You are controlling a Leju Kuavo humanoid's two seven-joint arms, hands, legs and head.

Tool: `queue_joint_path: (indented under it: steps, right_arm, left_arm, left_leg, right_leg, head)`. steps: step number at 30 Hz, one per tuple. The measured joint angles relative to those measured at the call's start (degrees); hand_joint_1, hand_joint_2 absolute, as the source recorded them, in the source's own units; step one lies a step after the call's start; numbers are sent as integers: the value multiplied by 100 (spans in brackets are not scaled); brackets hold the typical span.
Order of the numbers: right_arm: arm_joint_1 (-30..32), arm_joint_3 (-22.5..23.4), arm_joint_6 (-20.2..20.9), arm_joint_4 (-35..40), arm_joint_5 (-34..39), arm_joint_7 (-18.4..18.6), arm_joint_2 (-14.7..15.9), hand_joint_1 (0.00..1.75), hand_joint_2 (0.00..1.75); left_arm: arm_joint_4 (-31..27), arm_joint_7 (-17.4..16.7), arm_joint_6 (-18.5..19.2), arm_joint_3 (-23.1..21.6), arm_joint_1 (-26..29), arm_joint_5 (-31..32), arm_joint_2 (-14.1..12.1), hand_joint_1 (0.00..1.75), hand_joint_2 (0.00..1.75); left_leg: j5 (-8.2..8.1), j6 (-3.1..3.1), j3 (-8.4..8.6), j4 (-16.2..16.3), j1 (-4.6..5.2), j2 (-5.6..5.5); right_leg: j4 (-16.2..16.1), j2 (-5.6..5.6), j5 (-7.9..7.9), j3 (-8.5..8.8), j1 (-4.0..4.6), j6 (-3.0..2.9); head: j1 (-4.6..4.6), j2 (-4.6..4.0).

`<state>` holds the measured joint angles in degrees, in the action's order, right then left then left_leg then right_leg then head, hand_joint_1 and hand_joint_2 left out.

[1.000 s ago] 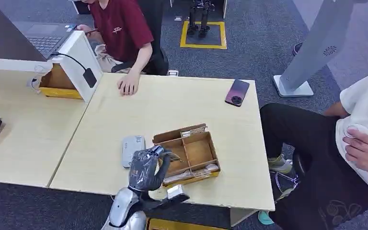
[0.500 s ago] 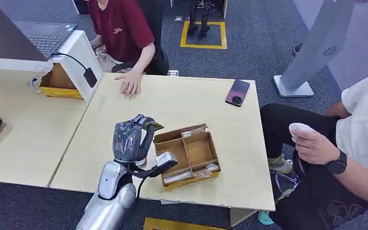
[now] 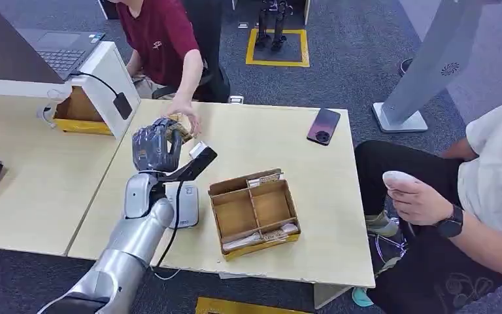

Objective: Pass the card to the sensor for recognition and then transmit it.

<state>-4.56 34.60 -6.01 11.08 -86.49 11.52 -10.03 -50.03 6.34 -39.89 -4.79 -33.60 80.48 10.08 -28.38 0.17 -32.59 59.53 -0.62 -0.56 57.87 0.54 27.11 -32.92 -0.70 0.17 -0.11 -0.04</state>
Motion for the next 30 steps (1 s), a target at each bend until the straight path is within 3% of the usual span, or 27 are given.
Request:
queue_joint_path:
  steps: [8, 9, 10, 21, 26, 30]
  right_arm:
    - [-4, -2, 2, 0, -4, -2, 0, 0, 0]
    - [-4, -2, 2, 0, -7, -2, 0, 0, 0]
    - [-4, 0, 2, 0, -7, -2, 0, 0, 0]
    - [-6, 0, -2, 0, -9, -4, 0, 0, 0]
    - [-5, 0, -11, 0, -9, -4, 0, 0, 0]
    - [1, 24, -17, 0, -9, -4, 0, 0, 0]
  left_arm:
    - [206, 48, 0, 225, -38, 44, -2, 175, 175]
    - [219, 59, 0, 247, -38, 44, -2, 17, 175]
    - [227, 76, 0, 262, -38, 42, -4, 0, 175]
    - [177, 105, -2, 547, -26, 136, -20, 0, 175]
    - [-24, 109, -4, 906, 25, 193, -235, 0, 175]
    - [-267, 589, -4, 1577, 167, -324, -564, 0, 175]
  left_leg:
    - [0, 0, -2, 0, 0, 0]
    - [0, 0, -2, 0, 0, 0]
    - [0, 0, -2, 0, 0, 0]
    - [0, 0, -6, -1, -1, -1]
    - [0, 0, -9, -3, -2, 1]
    - [-1, -2, -4, -7, -4, 24]
  right_leg:
    - [0, 0, 0, -2, 0, 0]
    - [0, 0, 0, -2, 0, 0]
    - [0, 0, 0, -2, 0, 0]
    - [1, -1, 0, -2, 0, 0]
    - [4, 1, 0, -2, 0, 0]
    - [10, 22, 0, -8, 0, -1]
  head:
    - [0, 0]
    - [0, 0]
    - [0, 0]
    - [0, 0]
    - [2, 0]
    - [0, 0]
